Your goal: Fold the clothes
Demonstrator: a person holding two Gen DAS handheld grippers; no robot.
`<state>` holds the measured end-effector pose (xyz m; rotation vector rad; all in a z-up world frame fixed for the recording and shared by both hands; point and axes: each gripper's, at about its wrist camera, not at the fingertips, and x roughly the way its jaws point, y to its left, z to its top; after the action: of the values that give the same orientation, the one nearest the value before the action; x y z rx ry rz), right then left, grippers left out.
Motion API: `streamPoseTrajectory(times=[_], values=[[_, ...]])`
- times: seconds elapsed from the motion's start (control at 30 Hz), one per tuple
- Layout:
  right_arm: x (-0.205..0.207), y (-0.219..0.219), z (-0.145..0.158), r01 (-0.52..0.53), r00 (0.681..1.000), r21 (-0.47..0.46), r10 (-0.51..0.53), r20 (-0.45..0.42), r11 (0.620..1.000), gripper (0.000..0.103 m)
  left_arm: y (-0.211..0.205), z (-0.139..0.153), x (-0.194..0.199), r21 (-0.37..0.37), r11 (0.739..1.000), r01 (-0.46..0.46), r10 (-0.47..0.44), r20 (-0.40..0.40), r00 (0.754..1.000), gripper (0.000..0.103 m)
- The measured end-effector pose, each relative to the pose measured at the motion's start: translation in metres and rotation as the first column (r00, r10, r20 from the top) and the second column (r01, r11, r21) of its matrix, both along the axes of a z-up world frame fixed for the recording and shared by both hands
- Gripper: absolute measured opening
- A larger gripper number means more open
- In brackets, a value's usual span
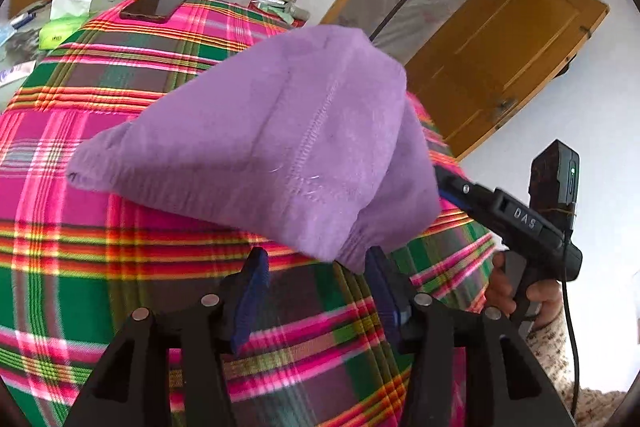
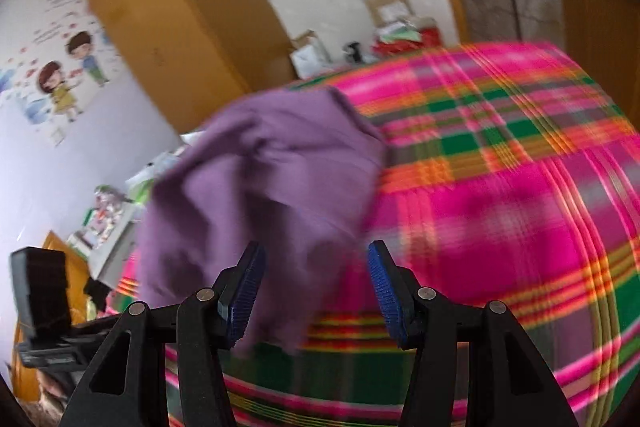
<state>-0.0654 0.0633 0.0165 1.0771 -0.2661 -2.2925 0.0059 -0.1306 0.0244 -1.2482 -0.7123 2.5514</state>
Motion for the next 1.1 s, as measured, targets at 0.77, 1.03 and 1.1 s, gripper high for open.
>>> streamPoseTrajectory(times=[0.77,1.03,1.1], values=[[-0.005,-0.054,-0.034,-0.195,0.980,0.090,0.192,0.045,0.977,0.056,-0.008,0.013,-0.038,-0.012,0.994,-0.109,0.109,0.004,0.994,0.026],[-0.004,-0.056,-0.019,-0.145,0.989,0.125,0.148,-0.018,0.982,0.011,-0.018,0.032,-0.041,-0.007,0.993,-0.119,0.119,-0.041,0.992,0.015],[-0.001,-0.053,-0.007,-0.122,0.989,0.129,0.131,-0.069,0.984,0.010,-0.020,0.041,-0.041,-0.017,0.992,-0.122,0.121,-0.071,0.990,0.013]])
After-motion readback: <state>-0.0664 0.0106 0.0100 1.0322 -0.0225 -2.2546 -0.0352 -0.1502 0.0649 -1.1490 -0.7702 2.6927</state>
